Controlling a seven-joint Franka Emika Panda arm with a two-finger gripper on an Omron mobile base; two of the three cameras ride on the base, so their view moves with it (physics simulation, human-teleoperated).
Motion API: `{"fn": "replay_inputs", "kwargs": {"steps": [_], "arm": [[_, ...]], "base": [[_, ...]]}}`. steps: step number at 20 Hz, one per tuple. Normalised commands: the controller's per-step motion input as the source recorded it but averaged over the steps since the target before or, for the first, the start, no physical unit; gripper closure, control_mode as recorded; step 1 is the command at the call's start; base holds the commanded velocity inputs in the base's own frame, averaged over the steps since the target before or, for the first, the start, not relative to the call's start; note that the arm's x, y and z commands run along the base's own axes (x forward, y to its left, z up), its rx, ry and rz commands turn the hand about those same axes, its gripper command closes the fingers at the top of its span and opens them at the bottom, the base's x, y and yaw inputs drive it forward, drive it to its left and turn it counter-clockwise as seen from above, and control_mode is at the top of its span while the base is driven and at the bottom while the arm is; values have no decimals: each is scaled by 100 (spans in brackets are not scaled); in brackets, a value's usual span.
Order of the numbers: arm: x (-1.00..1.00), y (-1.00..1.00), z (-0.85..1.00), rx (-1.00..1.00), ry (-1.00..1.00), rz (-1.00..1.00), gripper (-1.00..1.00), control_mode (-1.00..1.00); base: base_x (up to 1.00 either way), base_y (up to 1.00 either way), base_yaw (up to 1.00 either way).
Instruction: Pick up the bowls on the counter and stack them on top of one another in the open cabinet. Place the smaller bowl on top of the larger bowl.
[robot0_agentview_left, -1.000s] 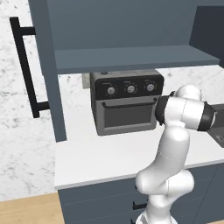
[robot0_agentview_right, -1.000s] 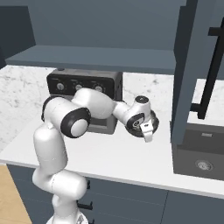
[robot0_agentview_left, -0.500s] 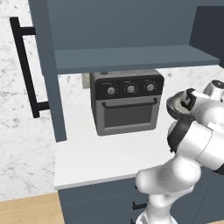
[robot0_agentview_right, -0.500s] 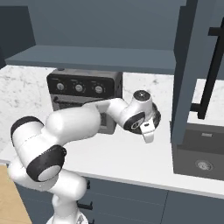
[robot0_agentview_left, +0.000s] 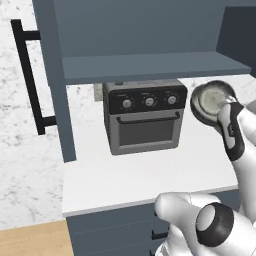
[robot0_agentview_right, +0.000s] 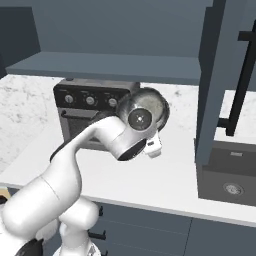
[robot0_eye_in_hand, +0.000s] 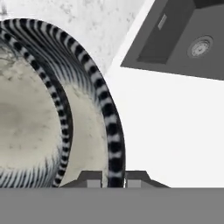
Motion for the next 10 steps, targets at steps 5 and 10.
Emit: {"fn": "replay_inputs", "kwargs": {"steps": [5, 10], "arm": [[-23, 59, 100, 0, -36, 9, 100, -100], [8, 61, 100, 0, -27, 6, 100, -100]], "base": [[0, 0, 0], [0, 0, 0]]}}
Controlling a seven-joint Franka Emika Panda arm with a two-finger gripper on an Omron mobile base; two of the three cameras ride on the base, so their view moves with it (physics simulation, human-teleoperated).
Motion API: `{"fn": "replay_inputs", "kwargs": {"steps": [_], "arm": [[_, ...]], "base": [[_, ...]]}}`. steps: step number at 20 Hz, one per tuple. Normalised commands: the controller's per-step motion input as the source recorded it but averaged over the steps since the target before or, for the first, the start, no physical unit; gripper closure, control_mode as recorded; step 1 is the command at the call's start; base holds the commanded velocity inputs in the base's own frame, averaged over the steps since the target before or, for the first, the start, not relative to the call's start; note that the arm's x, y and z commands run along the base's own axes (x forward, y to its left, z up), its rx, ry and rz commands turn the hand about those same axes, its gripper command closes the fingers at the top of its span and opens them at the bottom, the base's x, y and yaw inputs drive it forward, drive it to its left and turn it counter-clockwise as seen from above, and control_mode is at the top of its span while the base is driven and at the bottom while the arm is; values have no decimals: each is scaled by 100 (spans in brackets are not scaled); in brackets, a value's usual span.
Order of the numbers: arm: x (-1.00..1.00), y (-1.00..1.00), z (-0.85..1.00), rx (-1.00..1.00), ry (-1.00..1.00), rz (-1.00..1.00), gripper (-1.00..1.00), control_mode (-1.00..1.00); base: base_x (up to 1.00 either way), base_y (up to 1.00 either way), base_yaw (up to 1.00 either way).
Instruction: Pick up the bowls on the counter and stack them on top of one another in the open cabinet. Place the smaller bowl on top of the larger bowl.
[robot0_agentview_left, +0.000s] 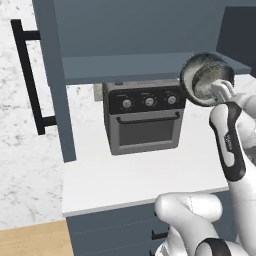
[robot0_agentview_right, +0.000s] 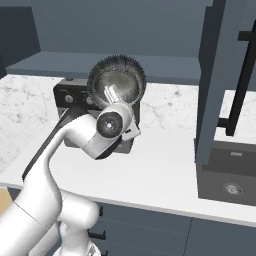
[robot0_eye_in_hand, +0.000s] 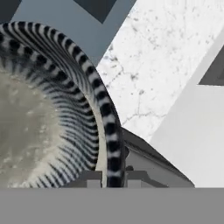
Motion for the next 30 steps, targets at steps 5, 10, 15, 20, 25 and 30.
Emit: {"fn": "replay_inputs", "kwargs": {"steps": [5, 10, 15, 20, 25, 30], "arm": [[65, 65, 100, 0, -2, 2, 100, -100], [95, 58, 100, -4, 17, 1, 100, -100], [33, 35, 21, -17, 22, 0, 100, -100], [36, 0, -1, 0, 0, 0, 100, -100], [87, 0, -12, 0, 0, -1, 100, -100], [100, 0, -10, 0, 0, -6, 100, -100]], "base": [[0, 0, 0], [0, 0, 0], [0, 0, 0], [0, 0, 0], [0, 0, 0], [0, 0, 0]]}}
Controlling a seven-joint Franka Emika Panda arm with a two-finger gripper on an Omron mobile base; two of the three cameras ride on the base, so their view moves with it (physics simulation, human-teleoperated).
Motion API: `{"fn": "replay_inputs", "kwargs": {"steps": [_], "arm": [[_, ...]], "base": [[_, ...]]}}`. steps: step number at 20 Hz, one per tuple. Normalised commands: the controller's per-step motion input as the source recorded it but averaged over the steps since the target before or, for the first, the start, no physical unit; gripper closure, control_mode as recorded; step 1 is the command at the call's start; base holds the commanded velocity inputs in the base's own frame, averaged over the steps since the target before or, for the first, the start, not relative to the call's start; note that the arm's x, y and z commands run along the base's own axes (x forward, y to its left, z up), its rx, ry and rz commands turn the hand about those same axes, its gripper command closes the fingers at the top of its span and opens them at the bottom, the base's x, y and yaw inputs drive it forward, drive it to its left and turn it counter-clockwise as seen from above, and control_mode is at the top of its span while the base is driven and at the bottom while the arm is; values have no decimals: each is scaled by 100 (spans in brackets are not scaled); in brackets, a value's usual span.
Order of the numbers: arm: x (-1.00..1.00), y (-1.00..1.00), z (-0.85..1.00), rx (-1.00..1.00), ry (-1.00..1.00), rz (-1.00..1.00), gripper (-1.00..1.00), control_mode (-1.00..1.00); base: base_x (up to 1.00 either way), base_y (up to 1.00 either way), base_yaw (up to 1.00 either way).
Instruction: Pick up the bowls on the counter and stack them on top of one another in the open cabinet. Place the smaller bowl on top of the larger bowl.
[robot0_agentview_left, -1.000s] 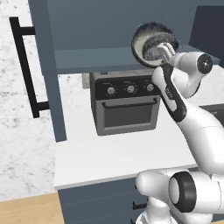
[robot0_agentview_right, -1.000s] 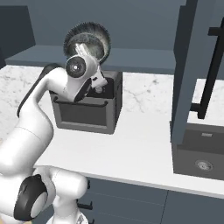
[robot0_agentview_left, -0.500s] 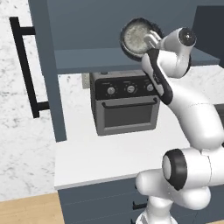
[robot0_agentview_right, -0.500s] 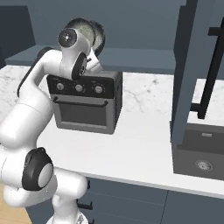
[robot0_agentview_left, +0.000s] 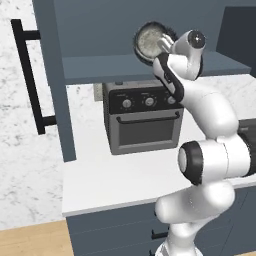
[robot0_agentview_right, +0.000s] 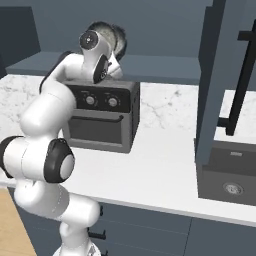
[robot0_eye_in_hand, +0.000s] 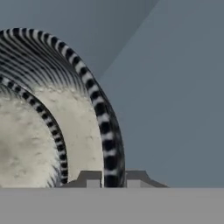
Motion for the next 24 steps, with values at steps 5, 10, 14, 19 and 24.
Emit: {"fn": "replay_inputs", "kwargs": {"steps": [5, 10, 14, 19, 24], "arm": [[89, 0, -7, 0, 0, -5, -100, -100], [-27, -2, 0, 0, -5, 0, -100, -100], [-100, -28, -43, 3, -38, 0, -100, -100], [-100, -58, -99, 3, -38, 0, -100, -100], [-100, -82, -100, -1, -8, 0, -100, -100]], "base": [[0, 0, 0], [0, 0, 0], [0, 0, 0], [0, 0, 0], [0, 0, 0]]}}
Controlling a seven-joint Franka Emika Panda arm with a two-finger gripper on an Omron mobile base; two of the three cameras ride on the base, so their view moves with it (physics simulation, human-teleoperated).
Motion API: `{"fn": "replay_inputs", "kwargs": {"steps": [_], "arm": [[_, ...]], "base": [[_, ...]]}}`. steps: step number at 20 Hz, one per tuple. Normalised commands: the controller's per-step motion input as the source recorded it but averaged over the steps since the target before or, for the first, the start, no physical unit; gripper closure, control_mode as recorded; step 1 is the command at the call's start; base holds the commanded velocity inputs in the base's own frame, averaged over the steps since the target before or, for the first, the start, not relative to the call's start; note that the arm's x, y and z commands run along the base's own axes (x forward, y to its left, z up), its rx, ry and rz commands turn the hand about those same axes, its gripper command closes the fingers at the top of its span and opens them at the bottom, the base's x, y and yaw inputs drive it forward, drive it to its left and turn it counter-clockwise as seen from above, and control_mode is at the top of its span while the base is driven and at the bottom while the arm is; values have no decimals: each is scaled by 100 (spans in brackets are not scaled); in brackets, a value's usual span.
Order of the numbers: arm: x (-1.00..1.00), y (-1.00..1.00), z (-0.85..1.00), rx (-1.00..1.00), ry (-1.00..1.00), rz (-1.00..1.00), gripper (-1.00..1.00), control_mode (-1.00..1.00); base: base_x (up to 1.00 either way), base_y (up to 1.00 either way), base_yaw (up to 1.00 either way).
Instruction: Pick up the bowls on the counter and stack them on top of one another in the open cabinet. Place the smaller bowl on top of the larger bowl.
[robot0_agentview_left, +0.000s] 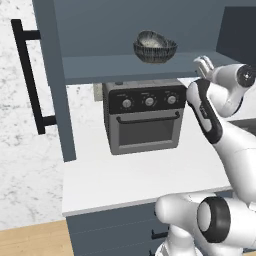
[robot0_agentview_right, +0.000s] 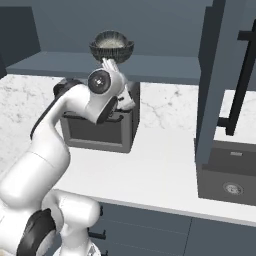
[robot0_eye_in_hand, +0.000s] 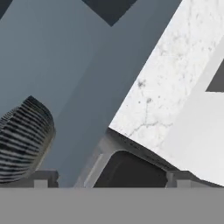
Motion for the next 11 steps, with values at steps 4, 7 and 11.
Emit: {"fn": "replay_inputs", "kwargs": {"steps": [4, 7, 11], "arm": [[-100, -88, -100, -12, 0, 0, -100, -100], [-100, -75, -100, -14, 2, 1, -100, -100], [-22, -9, -25, -3, 7, -4, -100, -100]], "base": [[0, 0, 0], [0, 0, 0], [0, 0, 0]]}}
